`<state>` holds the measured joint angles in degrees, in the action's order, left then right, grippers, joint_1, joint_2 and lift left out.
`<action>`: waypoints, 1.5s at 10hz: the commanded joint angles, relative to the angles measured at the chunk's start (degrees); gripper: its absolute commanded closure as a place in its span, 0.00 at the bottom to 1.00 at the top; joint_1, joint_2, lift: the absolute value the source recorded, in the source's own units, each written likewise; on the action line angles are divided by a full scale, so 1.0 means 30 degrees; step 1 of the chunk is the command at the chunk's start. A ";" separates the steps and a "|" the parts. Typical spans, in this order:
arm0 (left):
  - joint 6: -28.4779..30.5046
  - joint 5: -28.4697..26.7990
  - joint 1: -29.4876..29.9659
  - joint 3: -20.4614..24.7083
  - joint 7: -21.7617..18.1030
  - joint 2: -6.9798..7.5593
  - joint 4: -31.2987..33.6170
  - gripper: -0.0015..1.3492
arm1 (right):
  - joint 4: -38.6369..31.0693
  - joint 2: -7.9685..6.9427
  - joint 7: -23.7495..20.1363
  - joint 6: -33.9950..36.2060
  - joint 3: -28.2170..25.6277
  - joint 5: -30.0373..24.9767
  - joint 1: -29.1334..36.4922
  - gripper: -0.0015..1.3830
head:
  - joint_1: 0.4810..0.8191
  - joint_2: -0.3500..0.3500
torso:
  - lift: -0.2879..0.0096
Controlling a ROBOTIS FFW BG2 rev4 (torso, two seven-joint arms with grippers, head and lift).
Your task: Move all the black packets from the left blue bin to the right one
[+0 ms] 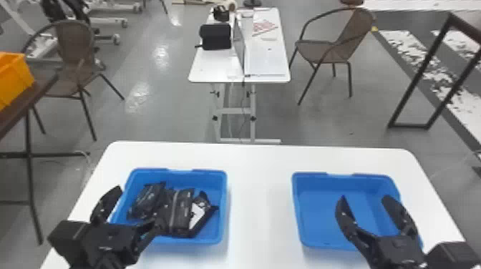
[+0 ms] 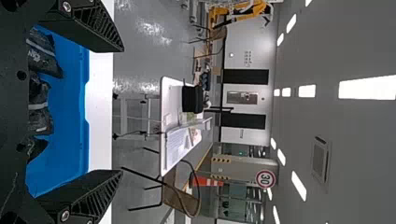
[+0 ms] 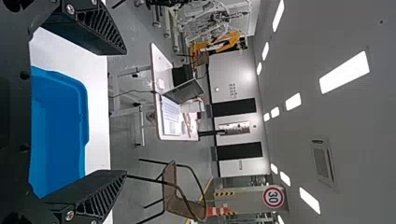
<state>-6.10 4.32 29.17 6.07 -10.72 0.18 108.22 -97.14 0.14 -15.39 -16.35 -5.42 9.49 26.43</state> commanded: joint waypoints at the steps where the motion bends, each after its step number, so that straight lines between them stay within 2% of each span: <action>1: -0.0046 0.0055 0.0119 -0.0001 -0.0001 -0.0108 -0.0008 0.08 | 0.0096 0.0070 0.0002 0.0177 0.0195 0.0118 -0.0109 0.08 | 0.63 0.52 | 0.97; 4: -0.0134 0.0084 0.0090 0.0057 -0.0001 -0.0108 -0.0008 0.08 | 0.0242 0.0275 0.0002 0.0206 0.0458 0.0118 -0.0344 0.08 | 0.63 0.53 | 0.97; 9: -0.0134 -0.0062 0.0090 0.0087 -0.0001 -0.0108 -0.0038 0.07 | 0.0301 0.0304 0.0002 0.0206 0.0488 0.0206 -0.0402 0.08 | 0.63 0.54 | 0.97; 11: 0.0628 0.0699 -0.0437 0.0233 -0.0001 -0.0108 -0.0741 0.08 | 0.0330 0.0333 0.0002 0.0206 0.0517 0.0323 -0.0402 0.08 | 0.63 0.55 | 0.97; 13: 0.3734 0.1520 -0.1404 0.0731 -0.0060 -0.0108 -0.0770 0.12 | 0.0418 0.0450 0.0002 0.0206 0.0634 0.0499 -0.0431 0.08 | 0.63 0.56 | 0.97; 15: 0.6780 0.1549 -0.2547 0.1024 -0.0060 -0.0108 -0.0887 0.14 | 0.0535 0.0509 0.0002 0.0206 0.0751 0.0616 -0.0461 0.09 | 0.63 0.58 | 0.97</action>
<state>11.50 8.91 22.61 8.93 -11.08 0.17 105.71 -95.65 1.64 -15.38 -15.73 -3.25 11.23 25.04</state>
